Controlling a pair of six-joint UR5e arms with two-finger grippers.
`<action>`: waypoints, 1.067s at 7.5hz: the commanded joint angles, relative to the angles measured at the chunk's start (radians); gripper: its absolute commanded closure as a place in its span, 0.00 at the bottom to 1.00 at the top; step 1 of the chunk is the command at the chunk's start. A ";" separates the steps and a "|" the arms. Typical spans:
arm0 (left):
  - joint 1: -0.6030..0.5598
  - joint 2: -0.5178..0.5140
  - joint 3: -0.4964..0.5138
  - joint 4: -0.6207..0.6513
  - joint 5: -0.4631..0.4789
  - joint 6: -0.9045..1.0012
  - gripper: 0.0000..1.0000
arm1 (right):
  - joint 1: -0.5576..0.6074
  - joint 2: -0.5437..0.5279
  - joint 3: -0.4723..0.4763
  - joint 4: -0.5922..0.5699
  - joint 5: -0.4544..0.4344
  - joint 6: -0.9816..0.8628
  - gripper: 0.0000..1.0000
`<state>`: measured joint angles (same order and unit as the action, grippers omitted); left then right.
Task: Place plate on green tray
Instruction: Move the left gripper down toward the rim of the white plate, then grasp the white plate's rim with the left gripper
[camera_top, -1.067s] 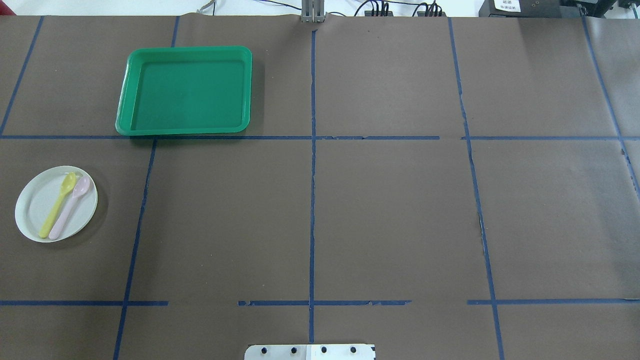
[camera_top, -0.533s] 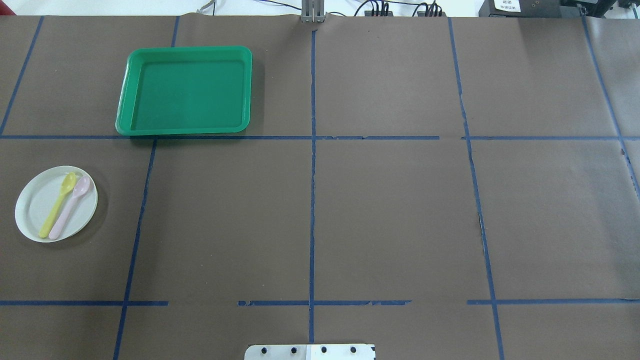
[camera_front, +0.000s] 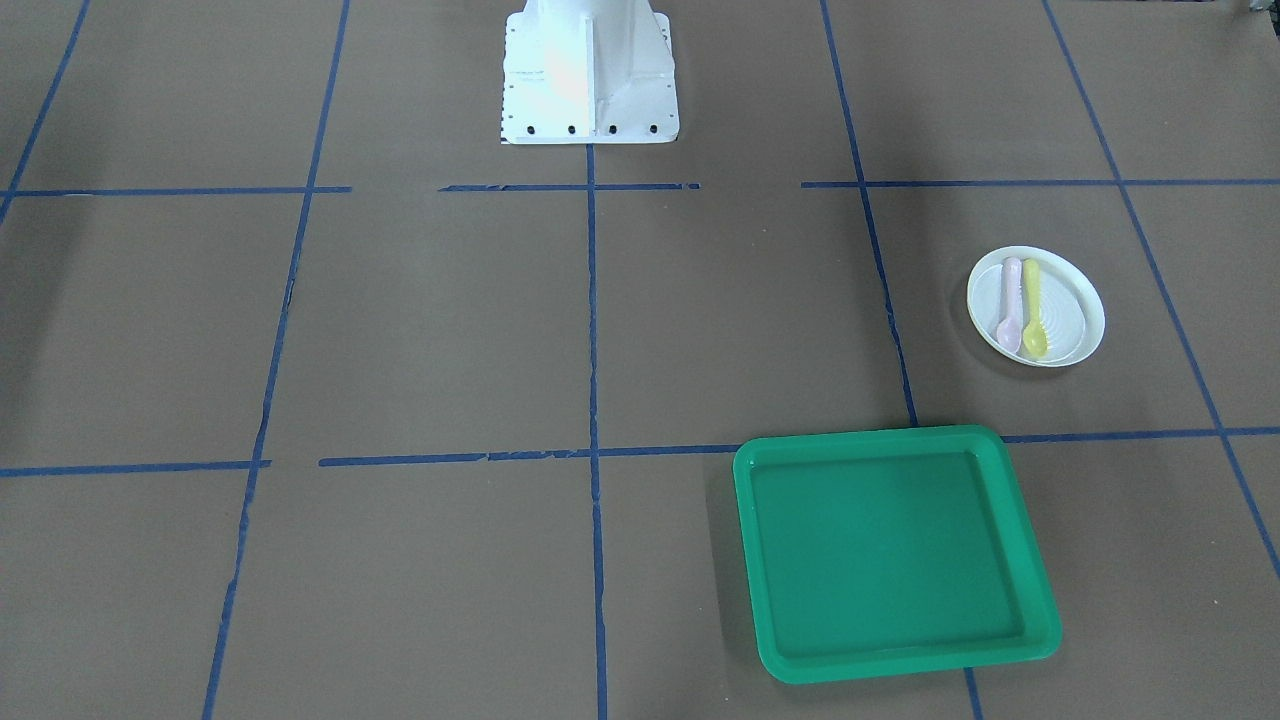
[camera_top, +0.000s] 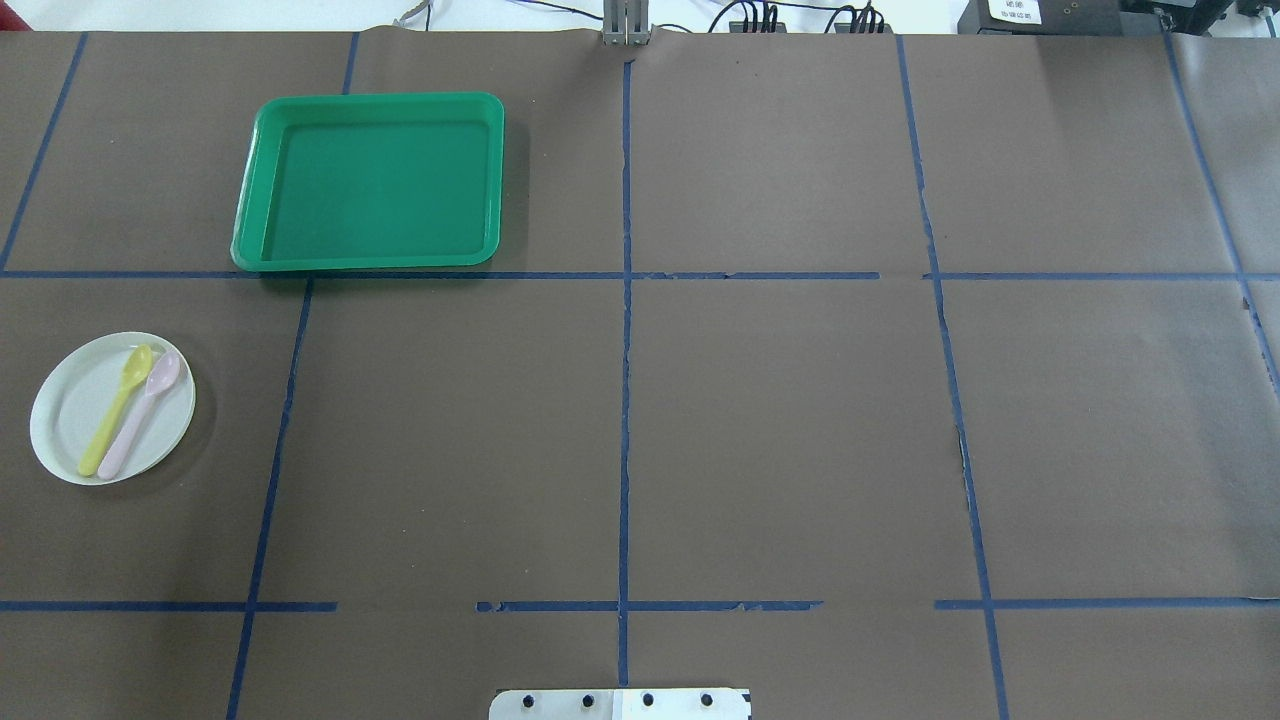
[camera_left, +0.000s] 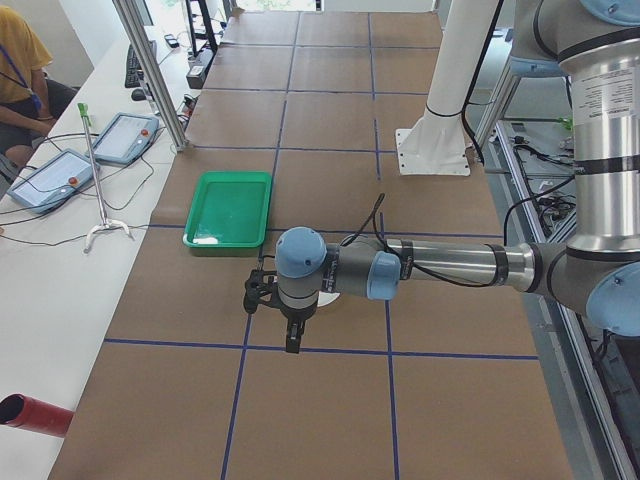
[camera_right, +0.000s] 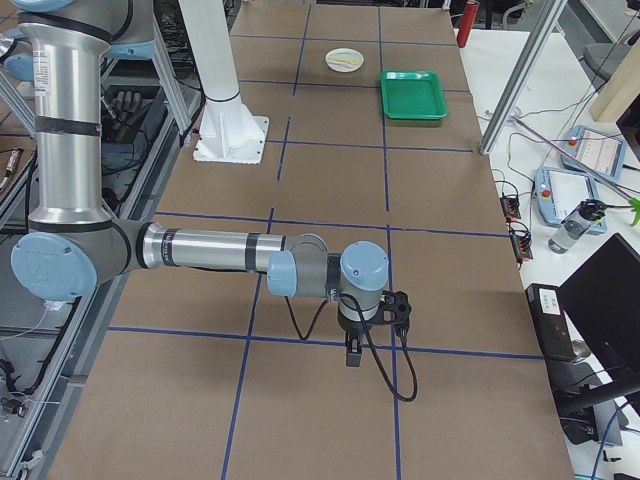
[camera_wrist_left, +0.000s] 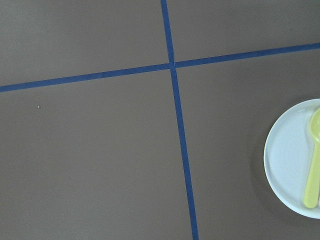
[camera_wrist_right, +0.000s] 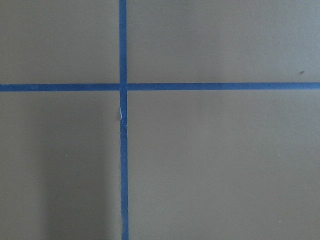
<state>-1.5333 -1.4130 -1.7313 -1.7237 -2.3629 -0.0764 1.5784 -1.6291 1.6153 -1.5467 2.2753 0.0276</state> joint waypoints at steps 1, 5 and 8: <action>0.117 0.000 0.064 -0.123 -0.009 -0.115 0.00 | 0.000 0.000 0.000 0.000 0.000 0.000 0.00; 0.338 0.000 0.219 -0.595 0.004 -0.528 0.00 | 0.000 0.000 0.000 0.000 0.001 0.000 0.00; 0.479 -0.004 0.279 -0.755 0.107 -0.729 0.00 | 0.000 0.000 0.000 0.000 0.001 0.000 0.00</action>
<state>-1.1137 -1.4164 -1.4649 -2.4401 -2.3285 -0.7453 1.5785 -1.6291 1.6153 -1.5462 2.2763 0.0276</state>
